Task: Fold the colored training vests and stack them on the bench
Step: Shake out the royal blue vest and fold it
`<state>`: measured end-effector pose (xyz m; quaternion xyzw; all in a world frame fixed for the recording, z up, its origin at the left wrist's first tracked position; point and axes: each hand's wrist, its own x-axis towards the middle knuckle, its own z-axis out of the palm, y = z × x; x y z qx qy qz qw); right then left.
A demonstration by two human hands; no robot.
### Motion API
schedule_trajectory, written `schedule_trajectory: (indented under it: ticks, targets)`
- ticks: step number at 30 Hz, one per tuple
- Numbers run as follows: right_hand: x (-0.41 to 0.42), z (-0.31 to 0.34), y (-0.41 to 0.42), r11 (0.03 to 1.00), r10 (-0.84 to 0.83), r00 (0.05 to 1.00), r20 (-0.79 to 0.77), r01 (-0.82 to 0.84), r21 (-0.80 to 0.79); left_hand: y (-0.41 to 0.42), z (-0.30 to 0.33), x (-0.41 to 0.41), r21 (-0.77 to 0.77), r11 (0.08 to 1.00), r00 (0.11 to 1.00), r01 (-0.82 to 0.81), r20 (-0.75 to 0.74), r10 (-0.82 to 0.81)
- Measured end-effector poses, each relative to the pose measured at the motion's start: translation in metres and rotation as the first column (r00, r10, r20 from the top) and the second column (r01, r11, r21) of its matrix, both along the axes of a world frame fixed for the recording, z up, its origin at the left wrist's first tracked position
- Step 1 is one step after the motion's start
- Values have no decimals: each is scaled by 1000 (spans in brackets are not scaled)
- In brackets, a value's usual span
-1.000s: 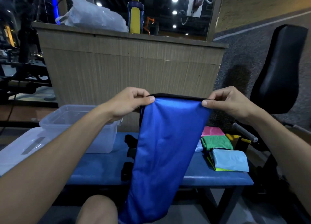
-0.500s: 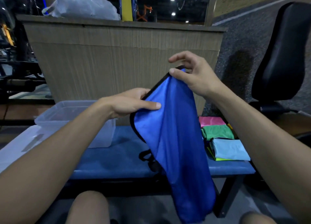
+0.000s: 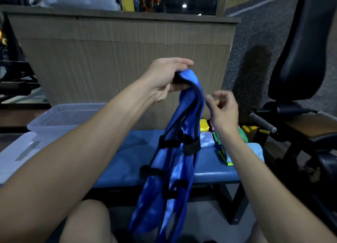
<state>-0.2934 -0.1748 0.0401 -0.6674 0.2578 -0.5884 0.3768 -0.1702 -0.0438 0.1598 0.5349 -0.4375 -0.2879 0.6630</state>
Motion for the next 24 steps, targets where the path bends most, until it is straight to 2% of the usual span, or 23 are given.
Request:
schedule_trajectory:
  ticks: [3, 5, 8, 11, 15, 18, 19, 22, 24]
  targets:
    - [-22, -48, 34, 984, 148, 989, -27, -145, 108, 4, 13, -7, -19, 1000, 1000, 3, 20, -2]
    - [-27, -73, 59, 938, 279, 960, -13, -270, 216, 8, 18, -7, -18, 999, 986, -26, 165, 29]
    - [-29, -101, 83, 899, 288, 951, 116, -310, 310, 20, 23, -6, -34, 993, 874, -110, 472, 113]
    - [-26, -112, 95, 913, 266, 957, 119, -290, 287, 33, 28, -1, -98, 980, 739, -176, 645, 197]
    - [-24, -111, 96, 914, 359, 933, -9, -350, 206, 44, 32, 2, -135, 946, 565, -295, 774, 286]
    - [-21, -109, 96, 937, 334, 931, -149, -312, 156, 47, 30, 1, -222, 890, 331, -399, 870, 366]
    - [-18, -108, 97, 940, 330, 923, -196, -302, 160, 47, 29, 1, -247, 876, 279, -414, 881, 381]
    - [-9, -112, 83, 941, 328, 885, -331, -274, 199, 48, 28, 1, -299, 846, 190, -441, 890, 414]
    - [-10, -110, 67, 902, 414, 827, -379, -320, 289, 51, 28, 3, -280, 864, 194, -418, 902, 386]
